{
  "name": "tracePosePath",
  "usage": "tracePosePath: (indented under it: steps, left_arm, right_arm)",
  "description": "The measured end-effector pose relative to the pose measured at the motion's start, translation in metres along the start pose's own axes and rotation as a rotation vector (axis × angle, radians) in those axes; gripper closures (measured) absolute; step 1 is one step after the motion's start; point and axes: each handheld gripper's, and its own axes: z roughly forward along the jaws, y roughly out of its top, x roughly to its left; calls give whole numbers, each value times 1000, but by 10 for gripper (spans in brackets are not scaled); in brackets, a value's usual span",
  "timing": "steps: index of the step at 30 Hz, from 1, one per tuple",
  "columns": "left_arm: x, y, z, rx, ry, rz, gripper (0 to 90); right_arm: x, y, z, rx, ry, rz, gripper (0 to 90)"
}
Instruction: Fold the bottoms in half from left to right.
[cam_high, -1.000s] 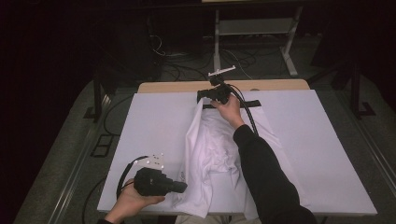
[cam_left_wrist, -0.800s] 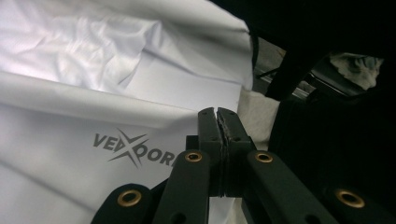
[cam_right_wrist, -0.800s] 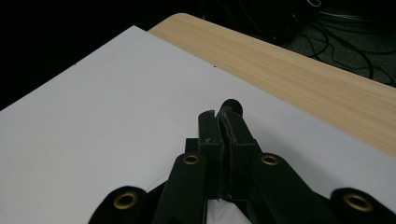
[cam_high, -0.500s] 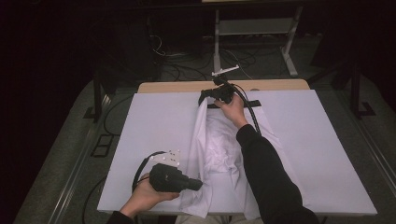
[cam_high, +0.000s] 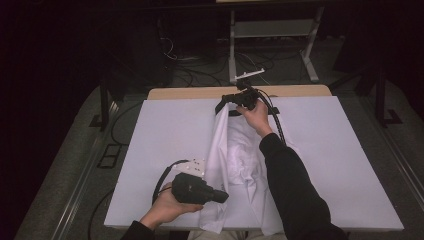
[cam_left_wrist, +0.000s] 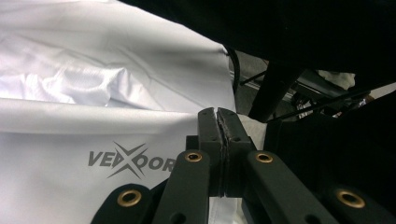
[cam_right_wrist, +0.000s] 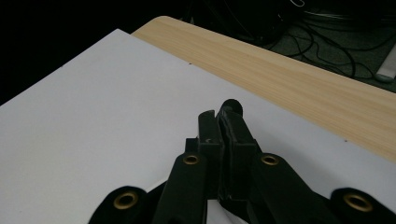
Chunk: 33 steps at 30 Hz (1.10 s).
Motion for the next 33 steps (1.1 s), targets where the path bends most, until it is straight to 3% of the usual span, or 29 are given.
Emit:
tracePosePath:
  steps: [25, 33]
  left_arm:
    - [-3, 26, 56, 5, -101, 43, 884]
    - [-5, 32, 71, 13, -135, 48, 885]
  right_arm:
    - [-23, -6, -29, 14, 3, -10, 857]
    - [-31, -5, -40, 18, -17, -19, 857]
